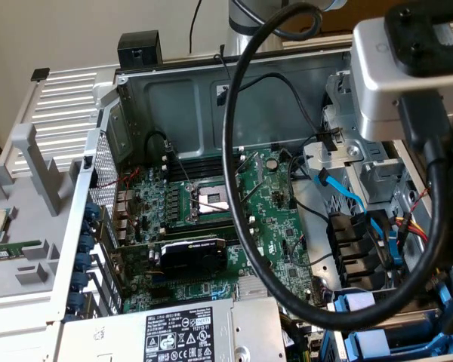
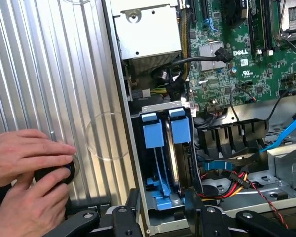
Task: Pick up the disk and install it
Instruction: 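Insert the first disk wire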
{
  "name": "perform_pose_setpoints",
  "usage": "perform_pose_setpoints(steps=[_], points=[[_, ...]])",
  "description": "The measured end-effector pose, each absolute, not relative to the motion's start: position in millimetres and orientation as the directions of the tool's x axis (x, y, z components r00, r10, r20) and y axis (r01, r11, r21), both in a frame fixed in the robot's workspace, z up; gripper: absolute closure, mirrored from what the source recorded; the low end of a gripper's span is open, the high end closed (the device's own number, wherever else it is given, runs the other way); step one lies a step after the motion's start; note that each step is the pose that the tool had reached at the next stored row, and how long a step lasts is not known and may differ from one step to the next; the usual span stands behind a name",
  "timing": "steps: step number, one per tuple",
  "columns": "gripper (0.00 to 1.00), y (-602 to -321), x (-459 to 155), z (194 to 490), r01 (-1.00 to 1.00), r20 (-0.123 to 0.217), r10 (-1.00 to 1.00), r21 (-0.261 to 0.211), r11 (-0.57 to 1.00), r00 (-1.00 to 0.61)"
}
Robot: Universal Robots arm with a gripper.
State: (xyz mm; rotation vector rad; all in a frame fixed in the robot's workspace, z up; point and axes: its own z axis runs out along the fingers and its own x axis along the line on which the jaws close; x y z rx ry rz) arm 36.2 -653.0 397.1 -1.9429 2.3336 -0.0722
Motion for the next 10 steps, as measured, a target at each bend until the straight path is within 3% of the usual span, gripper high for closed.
perform_pose_setpoints(steps=[10], points=[[0.51,-654.1,36.1,396.4,-0.984,-0.062,-0.988,-0.101,0.146,-0.14]])
